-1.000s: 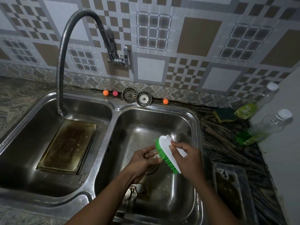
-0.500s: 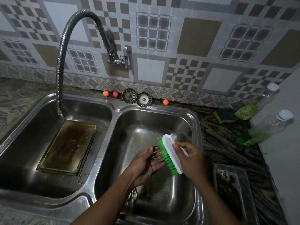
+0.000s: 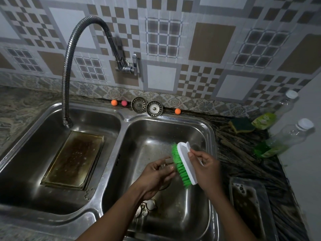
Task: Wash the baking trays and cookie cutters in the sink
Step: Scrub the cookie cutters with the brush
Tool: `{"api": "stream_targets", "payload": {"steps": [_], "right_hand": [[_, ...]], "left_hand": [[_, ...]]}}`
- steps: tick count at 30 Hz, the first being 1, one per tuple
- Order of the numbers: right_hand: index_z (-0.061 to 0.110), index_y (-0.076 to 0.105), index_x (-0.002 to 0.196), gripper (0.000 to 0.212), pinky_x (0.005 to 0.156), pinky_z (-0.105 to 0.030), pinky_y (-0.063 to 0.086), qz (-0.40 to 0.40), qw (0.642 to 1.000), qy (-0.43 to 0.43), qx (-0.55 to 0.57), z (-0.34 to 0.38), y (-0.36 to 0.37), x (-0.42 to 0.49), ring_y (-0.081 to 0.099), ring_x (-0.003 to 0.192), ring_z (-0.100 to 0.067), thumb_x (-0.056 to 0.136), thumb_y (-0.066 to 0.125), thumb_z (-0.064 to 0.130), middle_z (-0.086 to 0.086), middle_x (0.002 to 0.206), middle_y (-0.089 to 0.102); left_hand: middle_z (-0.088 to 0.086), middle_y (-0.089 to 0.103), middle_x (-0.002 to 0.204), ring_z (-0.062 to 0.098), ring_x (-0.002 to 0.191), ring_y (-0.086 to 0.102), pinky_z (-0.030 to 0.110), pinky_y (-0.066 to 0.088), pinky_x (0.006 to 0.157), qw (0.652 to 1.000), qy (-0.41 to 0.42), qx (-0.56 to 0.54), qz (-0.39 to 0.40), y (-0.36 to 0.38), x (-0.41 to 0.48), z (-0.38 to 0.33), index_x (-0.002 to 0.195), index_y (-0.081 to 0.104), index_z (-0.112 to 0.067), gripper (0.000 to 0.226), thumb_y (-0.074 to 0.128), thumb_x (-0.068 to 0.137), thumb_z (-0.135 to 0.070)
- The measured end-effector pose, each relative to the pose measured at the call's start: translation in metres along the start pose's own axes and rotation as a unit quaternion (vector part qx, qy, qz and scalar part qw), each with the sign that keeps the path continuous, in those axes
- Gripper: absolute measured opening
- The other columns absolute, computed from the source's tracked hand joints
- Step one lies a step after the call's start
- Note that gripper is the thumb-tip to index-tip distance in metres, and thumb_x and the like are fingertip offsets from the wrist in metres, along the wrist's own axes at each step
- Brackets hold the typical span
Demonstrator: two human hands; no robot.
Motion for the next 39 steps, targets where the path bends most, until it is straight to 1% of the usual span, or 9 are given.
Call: {"api": "stream_targets", "payload": {"steps": [4, 6, 9, 15, 18, 23, 29, 33, 39], "right_hand": [[0.015, 0.074, 0.101, 0.015, 0.072, -0.030, 0.058, 0.033, 0.997, 0.021, 0.063, -0.003, 0.005, -0.004, 0.073, 0.084, -0.014, 0.087, 0.070, 0.014, 0.004, 0.089, 0.076], [0.016, 0.074, 0.099, 0.013, 0.073, -0.033, 0.059, 0.009, 0.998, 0.020, 0.063, -0.006, 0.004, -0.003, 0.073, 0.084, -0.015, 0.087, 0.070, 0.013, 0.003, 0.088, 0.076], [0.018, 0.073, 0.098, 0.014, 0.073, -0.023, 0.057, -0.029, 0.998, 0.000, 0.058, -0.004, -0.001, -0.003, 0.072, 0.085, -0.009, 0.086, 0.070, 0.011, 0.003, 0.090, 0.076], [0.023, 0.073, 0.097, 0.016, 0.067, -0.015, 0.054, -0.021, 0.999, -0.009, 0.023, -0.010, 0.001, -0.014, 0.071, 0.082, -0.005, 0.086, 0.071, 0.012, 0.012, 0.087, 0.075], [0.020, 0.073, 0.098, 0.016, 0.071, -0.020, 0.056, -0.029, 0.998, 0.006, 0.052, -0.013, -0.003, -0.015, 0.071, 0.084, -0.006, 0.086, 0.071, 0.009, 0.008, 0.089, 0.076], [0.021, 0.074, 0.097, 0.015, 0.071, -0.016, 0.055, -0.006, 1.000, -0.007, 0.002, -0.012, -0.003, -0.014, 0.069, 0.084, 0.002, 0.084, 0.073, 0.013, 0.022, 0.083, 0.072], [0.038, 0.071, 0.090, 0.021, 0.074, -0.010, 0.048, 0.093, 0.993, -0.029, -0.067, 0.000, -0.001, -0.002, 0.066, 0.088, 0.006, 0.084, 0.074, 0.018, 0.028, 0.091, 0.071], [0.040, 0.072, 0.094, 0.019, 0.075, -0.005, 0.045, 0.052, 0.993, -0.042, -0.094, 0.001, 0.001, -0.006, 0.063, 0.091, 0.010, 0.084, 0.074, 0.023, 0.030, 0.089, 0.069], [0.032, 0.075, 0.096, 0.016, 0.080, -0.015, 0.050, 0.035, 0.994, -0.039, -0.098, -0.008, 0.009, -0.007, 0.064, 0.092, 0.008, 0.084, 0.074, 0.022, 0.033, 0.088, 0.068]], "left_hand": [[0.018, 0.071, 0.105, 0.022, 0.085, 0.071, 0.026, 0.057, 0.062, 0.997, -0.007, -0.059, -0.040, 0.007, 0.000, -0.001, 0.114, 0.070, -0.002, 0.034, 0.068, 0.083, -0.015], [0.014, 0.072, 0.101, 0.020, 0.084, 0.069, 0.029, 0.058, 0.068, 0.995, -0.030, -0.081, -0.046, 0.010, -0.002, 0.001, 0.101, 0.075, -0.006, 0.029, 0.069, 0.081, -0.026], [0.014, 0.073, 0.103, 0.021, 0.094, 0.068, 0.035, 0.053, 0.083, 0.991, -0.050, -0.106, -0.066, 0.013, -0.003, 0.004, 0.099, 0.073, -0.005, 0.037, 0.069, 0.082, -0.037], [0.016, 0.073, 0.102, 0.024, 0.093, 0.072, 0.037, 0.060, 0.081, 0.979, -0.039, -0.187, -0.076, 0.012, 0.001, 0.001, 0.113, 0.065, 0.000, 0.046, 0.066, 0.083, -0.035], [0.019, 0.072, 0.101, 0.026, 0.095, 0.071, 0.042, 0.055, 0.093, 0.987, -0.023, -0.156, -0.042, 0.012, -0.002, -0.002, 0.097, 0.073, 0.001, 0.033, 0.067, 0.081, -0.027], [0.017, 0.069, 0.101, 0.027, 0.096, 0.070, 0.041, 0.058, 0.086, 0.987, 0.004, -0.157, -0.021, 0.002, 0.000, -0.006, 0.125, 0.060, -0.002, 0.039, 0.062, 0.086, -0.009], [0.009, 0.067, 0.086, 0.019, 0.079, 0.064, 0.030, 0.056, 0.070, 0.999, -0.026, -0.019, 0.018, -0.005, -0.004, -0.003, 0.119, 0.063, 0.000, 0.050, 0.081, 0.075, -0.014], [0.014, 0.064, 0.091, 0.021, 0.083, 0.062, 0.031, 0.057, 0.074, 0.999, -0.009, -0.044, 0.009, -0.007, -0.001, -0.003, 0.109, 0.071, -0.002, 0.028, 0.070, 0.082, -0.010], [0.014, 0.070, 0.096, 0.019, 0.082, 0.066, 0.029, 0.056, 0.074, 1.000, 0.026, -0.013, -0.009, -0.012, -0.006, -0.011, 0.110, 0.073, -0.004, 0.032, 0.070, 0.078, -0.008]]}}
Point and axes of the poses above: each hand's wrist, its own x-axis towards the middle knuckle, its own y-axis out of the palm, z = x × y, the point moved 3 cm from there along x, towards the middle knuckle
